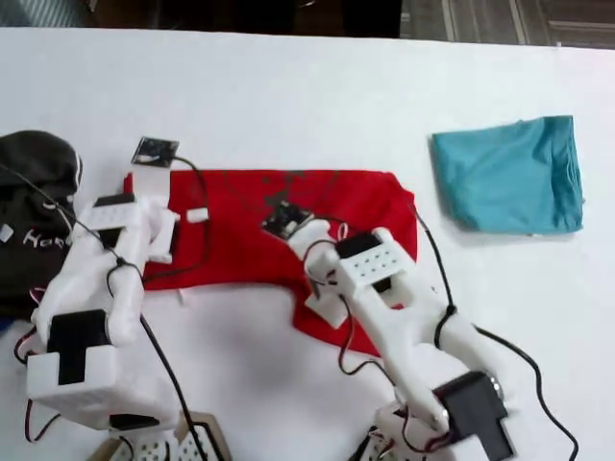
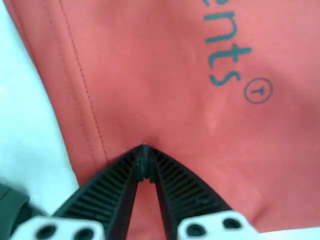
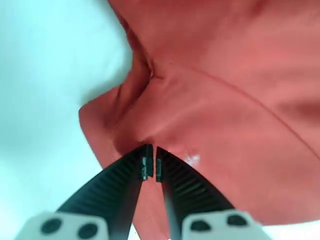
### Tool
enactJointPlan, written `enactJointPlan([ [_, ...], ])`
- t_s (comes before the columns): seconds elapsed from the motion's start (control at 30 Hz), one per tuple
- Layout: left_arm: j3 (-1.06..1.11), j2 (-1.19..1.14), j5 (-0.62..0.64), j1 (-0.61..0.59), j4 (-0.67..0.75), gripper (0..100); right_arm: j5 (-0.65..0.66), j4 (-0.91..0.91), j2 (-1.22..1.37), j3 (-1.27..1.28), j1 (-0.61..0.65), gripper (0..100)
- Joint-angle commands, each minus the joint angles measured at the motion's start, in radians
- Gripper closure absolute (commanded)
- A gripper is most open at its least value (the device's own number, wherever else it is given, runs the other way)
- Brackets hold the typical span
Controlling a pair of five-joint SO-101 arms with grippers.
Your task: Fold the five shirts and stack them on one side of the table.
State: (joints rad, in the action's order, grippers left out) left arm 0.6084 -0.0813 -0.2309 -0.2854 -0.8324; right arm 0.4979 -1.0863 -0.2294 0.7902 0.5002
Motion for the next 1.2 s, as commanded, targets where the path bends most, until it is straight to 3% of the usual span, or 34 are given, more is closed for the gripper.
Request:
enactJointPlan([
  [0.0, 0.002, 0.029, 0.005, -0.008, 0.018, 97, 0.005, -0.027, -0.082, -0.02, 0.01, 96.1],
  [0.17, 0.002, 0.029, 0.069, -0.008, 0.02, 97, 0.005, -0.01, -0.085, 0.014, 0.01, 86.2],
  [0.53, 0.002, 0.029, 0.071, -0.008, 0.034, 97, -0.003, 0.005, -0.085, 0.037, 0.154, 86.5],
  [0.83, 0.002, 0.029, 0.071, -0.008, 0.034, 97, 0.005, 0.044, -0.084, 0.043, 0.117, 86.8],
  [1.17, 0.002, 0.029, 0.071, -0.008, 0.034, 97, 0.006, 0.119, 0.018, 0.077, 0.004, 94.4],
])
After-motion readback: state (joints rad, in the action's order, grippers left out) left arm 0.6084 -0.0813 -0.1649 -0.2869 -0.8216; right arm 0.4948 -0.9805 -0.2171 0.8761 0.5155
